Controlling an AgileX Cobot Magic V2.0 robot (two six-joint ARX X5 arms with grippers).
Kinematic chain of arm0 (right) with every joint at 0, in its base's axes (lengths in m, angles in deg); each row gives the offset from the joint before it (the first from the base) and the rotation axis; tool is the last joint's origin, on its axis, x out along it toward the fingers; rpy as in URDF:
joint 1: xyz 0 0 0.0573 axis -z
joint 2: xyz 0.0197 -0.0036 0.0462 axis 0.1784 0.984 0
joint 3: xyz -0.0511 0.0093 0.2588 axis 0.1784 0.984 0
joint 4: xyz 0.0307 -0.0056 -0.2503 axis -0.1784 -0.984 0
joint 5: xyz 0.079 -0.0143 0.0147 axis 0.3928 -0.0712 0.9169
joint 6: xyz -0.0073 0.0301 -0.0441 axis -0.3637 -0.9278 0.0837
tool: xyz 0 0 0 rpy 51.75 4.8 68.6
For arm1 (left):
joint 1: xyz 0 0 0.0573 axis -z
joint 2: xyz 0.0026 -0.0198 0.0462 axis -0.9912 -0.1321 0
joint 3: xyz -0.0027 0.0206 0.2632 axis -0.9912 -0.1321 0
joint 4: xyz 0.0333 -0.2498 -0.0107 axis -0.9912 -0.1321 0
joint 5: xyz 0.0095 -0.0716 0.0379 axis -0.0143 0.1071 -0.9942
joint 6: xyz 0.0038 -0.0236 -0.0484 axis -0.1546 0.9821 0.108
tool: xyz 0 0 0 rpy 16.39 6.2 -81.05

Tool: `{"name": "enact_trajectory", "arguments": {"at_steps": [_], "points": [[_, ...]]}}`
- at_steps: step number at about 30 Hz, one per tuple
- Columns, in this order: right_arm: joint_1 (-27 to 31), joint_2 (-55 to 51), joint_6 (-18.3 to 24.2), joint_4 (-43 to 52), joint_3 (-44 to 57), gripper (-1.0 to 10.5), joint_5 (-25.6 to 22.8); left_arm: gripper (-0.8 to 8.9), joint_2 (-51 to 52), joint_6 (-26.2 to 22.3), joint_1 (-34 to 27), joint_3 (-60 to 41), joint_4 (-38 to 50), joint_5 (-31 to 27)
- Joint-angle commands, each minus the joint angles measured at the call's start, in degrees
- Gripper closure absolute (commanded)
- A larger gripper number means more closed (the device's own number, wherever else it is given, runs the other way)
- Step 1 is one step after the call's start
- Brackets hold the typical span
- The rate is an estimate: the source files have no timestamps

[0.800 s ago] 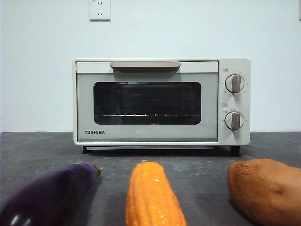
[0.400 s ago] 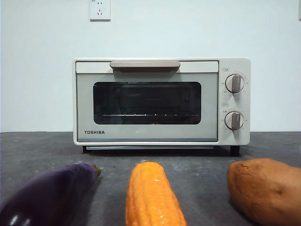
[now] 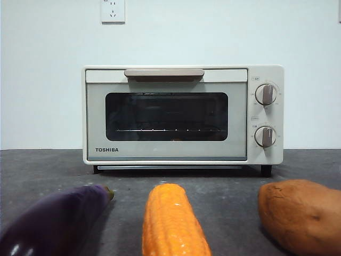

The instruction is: Take the eggplant from the table,put the eggplant in the oven

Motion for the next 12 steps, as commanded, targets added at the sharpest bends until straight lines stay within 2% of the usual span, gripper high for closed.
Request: {"name": "enact_trajectory", "arguments": {"at_steps": [1, 5, 12], "points": [[0.02, 3.96, -1.38, -1.68, -4.90, 9.4, 0.37, 8.07, -4.15, 0.39, -0.02, 3.50, 0.66, 1.25], [0.02, 10.51, 0.85, -5.62, -10.84, 9.4, 2.01, 8.07, -11.69, 0.20, -0.02, 8.46, 0.61, 3.61], [0.02, 23.80, 6.14, -13.18, -20.28, 9.4, 10.73, 8.07, -27.65, -2.78, 0.17, 18.51, -0.37, 12.87]]}}
